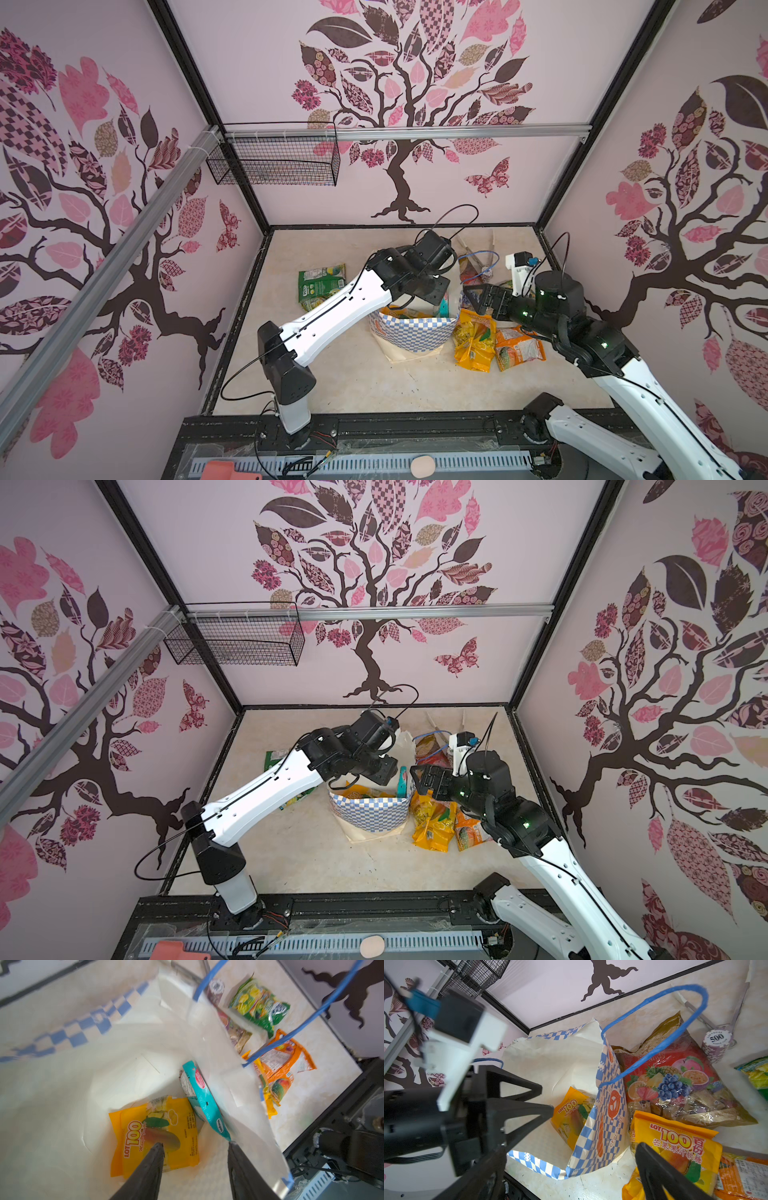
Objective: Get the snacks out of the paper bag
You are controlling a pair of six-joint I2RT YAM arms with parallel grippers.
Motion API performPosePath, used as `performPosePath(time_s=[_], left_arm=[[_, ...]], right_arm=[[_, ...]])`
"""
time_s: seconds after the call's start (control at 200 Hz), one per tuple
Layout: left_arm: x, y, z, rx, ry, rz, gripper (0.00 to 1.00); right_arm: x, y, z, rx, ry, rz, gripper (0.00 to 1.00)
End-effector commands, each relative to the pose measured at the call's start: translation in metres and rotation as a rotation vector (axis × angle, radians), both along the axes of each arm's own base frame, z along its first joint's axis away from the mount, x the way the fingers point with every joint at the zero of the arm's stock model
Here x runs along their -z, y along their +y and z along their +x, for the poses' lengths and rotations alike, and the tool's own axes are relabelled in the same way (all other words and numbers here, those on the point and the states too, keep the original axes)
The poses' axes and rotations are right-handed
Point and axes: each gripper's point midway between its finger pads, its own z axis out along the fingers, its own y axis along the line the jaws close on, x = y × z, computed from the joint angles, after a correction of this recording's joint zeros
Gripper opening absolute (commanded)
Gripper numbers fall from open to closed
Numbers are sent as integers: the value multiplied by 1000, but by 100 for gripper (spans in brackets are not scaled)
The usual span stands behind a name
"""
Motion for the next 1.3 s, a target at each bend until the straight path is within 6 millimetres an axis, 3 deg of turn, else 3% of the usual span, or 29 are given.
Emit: performPosePath(time_s=[0.0, 0.31, 0.72, 1.291], left_arm=[[35, 8, -8, 1, 86, 85, 54], [99, 20, 5, -38, 164, 196, 58], [173, 40, 20, -75, 276, 245, 79], [264, 58, 1, -96, 428, 328, 74]], right_arm=[[-5, 1, -3, -19, -20, -14, 100], [-3, 15, -7, -113, 17, -37, 100], [-1, 16, -7, -121, 20, -38, 100], [2, 13, -7, -107, 23, -48, 100]])
